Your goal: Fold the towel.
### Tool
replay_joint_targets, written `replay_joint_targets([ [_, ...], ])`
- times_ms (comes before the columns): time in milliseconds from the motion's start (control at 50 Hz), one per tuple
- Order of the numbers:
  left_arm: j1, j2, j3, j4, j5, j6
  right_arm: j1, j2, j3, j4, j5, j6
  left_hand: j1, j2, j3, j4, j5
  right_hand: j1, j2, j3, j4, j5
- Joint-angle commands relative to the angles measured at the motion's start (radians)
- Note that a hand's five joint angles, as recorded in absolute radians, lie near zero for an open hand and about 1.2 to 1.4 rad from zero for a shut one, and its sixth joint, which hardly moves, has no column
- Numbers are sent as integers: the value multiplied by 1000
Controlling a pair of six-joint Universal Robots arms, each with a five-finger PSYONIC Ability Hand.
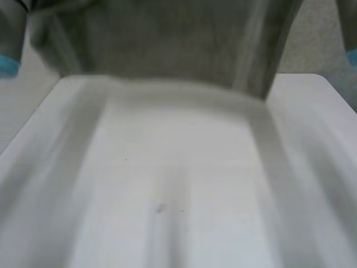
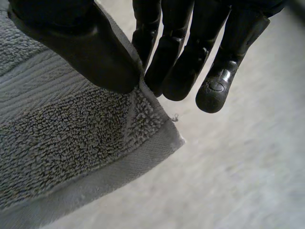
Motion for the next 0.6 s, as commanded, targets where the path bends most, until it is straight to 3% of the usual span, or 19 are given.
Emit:
replay_joint_targets([
  [20,23,29,-97,33,4,-87,4,-77,168,37,-11,2,212,180,184,179,202,74,60,66,61,50],
  [80,33,29,-147,8,9,-87,10,-74,202,88,-15,-1,212,180,184,179,202,74,60,66,61,50],
  [180,43,27,-425,-44,42,-83,18,-62,390,226,-38,-1,212,180,184,179,202,74,60,66,61,50],
  [300,51,12,-641,-44,52,-55,18,-48,578,226,-98,-29,212,180,184,179,202,74,60,66,61,50],
  [460,51,-82,-840,-43,56,186,18,12,828,232,-101,-178,212,180,184,179,202,74,60,66,61,50],
  [480,51,-100,-861,-46,56,254,16,17,865,232,-89,-205,125,93,97,93,115,74,60,66,61,50],
  [600,56,-105,-920,-47,58,466,1,-37,978,227,-51,-215,83,51,55,51,73,74,60,66,61,50],
])
